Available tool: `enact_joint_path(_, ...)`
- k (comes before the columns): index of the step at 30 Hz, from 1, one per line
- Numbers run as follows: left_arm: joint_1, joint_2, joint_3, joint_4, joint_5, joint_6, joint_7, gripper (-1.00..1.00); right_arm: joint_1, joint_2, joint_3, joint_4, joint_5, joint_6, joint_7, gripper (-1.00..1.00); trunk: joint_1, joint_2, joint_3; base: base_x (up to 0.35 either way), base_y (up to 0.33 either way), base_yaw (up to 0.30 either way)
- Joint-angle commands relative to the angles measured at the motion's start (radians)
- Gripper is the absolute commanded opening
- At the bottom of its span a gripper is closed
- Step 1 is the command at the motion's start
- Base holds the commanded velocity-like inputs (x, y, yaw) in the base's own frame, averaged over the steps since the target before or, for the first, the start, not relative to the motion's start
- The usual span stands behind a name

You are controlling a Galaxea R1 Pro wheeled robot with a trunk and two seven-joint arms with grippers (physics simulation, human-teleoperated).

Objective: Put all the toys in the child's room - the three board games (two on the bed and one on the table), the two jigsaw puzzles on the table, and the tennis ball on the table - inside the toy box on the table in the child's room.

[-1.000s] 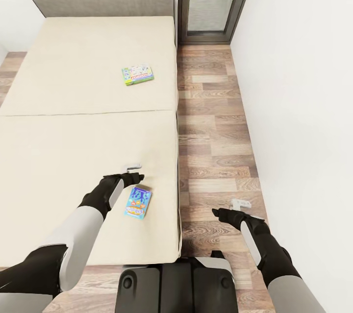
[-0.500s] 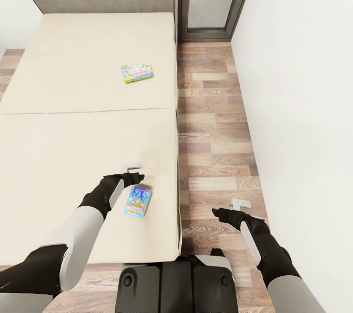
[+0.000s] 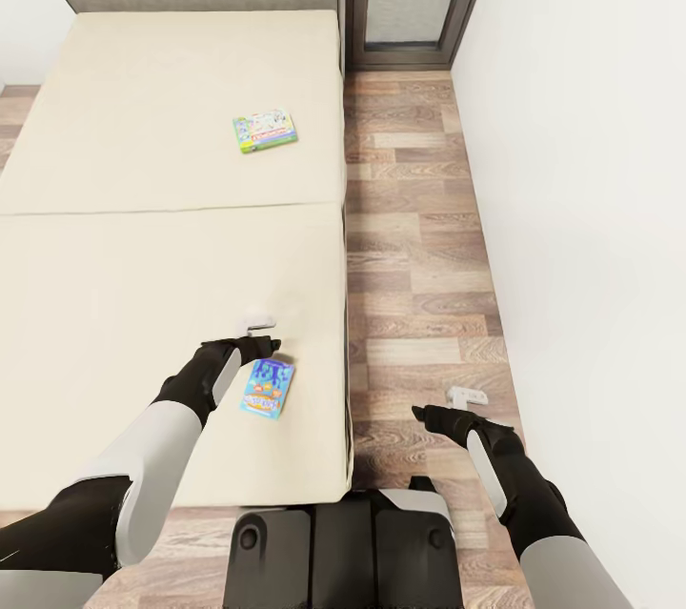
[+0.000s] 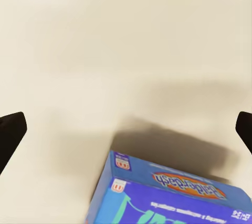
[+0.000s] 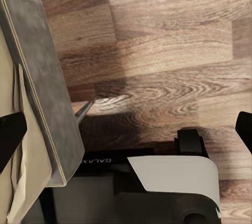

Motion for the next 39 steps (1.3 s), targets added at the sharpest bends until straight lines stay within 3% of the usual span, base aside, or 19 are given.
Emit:
enact_joint_path(1, 0.000, -0.001, 0.007, -0.002, -0.001, 0.006, -0.004, 1.00, 0.000, 0.001, -0.004, -0.001, -0.002, 0.006, 0.004, 1.00, 0.000, -0.002, -0.003, 0.000, 0.000, 0.000)
enact_joint_path(22, 0.001, -0.001, 0.007, -0.002, 0.000, 0.004, -0.005, 1.00, 0.000, 0.001, -0.004, -0.001, -0.002, 0.003, 0.004, 1.00, 0.000, -0.002, -0.023, 0.000, 0.000, 0.000)
enact_joint_path(30, 0.001, -0.001, 0.007, -0.002, -0.001, -0.047, -0.006, 1.00, 0.000, 0.001, -0.004, -0.001, -0.002, 0.002, 0.004, 1.00, 0.000, -0.002, -0.023, 0.000, 0.000, 0.000)
enact_joint_path(39, 0.001, -0.002, 0.007, -0.002, -0.001, -0.056, -0.006, 1.00, 0.000, 0.001, -0.004, -0.001, -0.002, 0.003, 0.004, 1.00, 0.000, -0.002, -0.032, 0.000, 0.000, 0.000)
